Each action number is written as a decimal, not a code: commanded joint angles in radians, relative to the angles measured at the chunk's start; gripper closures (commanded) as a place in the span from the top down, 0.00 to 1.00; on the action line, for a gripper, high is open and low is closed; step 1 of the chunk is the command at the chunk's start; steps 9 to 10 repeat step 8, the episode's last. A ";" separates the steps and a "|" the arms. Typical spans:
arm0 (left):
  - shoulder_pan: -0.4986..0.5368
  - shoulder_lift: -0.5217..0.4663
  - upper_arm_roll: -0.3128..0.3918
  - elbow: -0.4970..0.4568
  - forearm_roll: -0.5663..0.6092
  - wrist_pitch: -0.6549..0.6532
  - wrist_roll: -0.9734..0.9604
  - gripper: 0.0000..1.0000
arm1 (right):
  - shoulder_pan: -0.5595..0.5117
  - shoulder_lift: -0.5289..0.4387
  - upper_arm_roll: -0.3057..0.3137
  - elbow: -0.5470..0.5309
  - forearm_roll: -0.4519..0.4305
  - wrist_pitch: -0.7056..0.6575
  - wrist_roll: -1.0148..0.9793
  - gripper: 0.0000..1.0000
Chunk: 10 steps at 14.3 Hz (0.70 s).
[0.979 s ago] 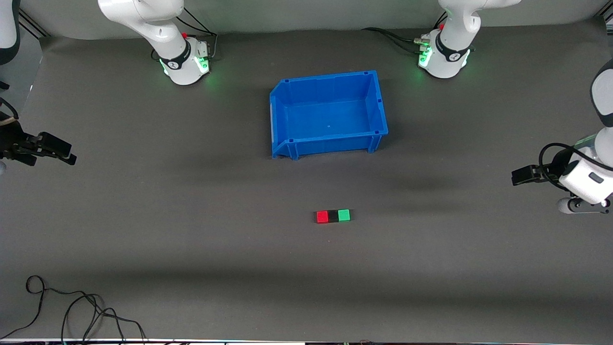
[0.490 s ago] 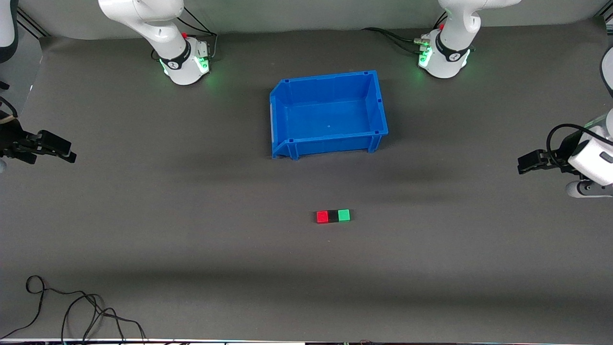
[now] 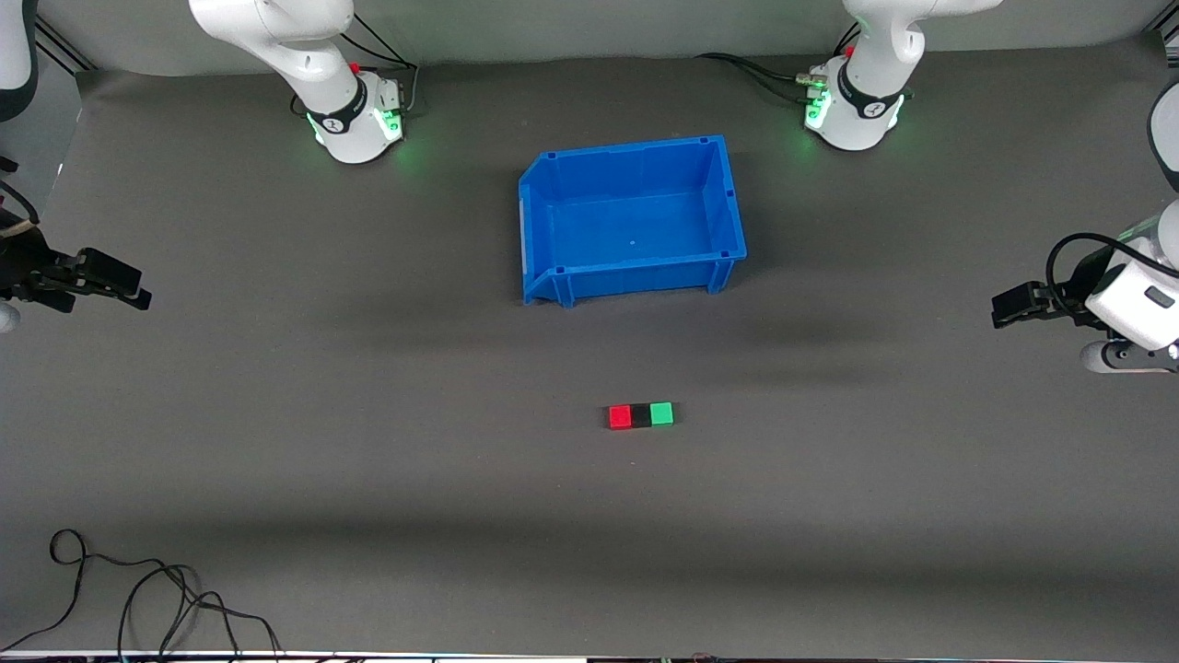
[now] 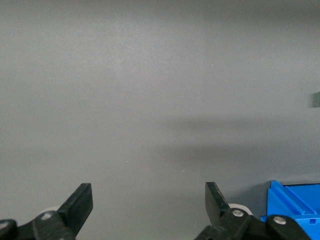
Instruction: Attach green and red cubes to black cube
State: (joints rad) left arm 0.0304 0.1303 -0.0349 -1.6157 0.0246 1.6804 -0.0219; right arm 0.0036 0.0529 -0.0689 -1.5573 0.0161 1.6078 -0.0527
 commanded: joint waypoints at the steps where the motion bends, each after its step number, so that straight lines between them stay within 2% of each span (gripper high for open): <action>1: 0.002 -0.035 0.003 -0.017 0.002 -0.005 0.017 1.00 | -0.010 -0.024 0.011 -0.006 -0.004 -0.020 -0.001 1.00; 10: -0.001 -0.021 0.003 0.007 0.005 -0.031 0.019 1.00 | -0.010 -0.022 0.011 -0.006 -0.004 -0.020 -0.001 1.00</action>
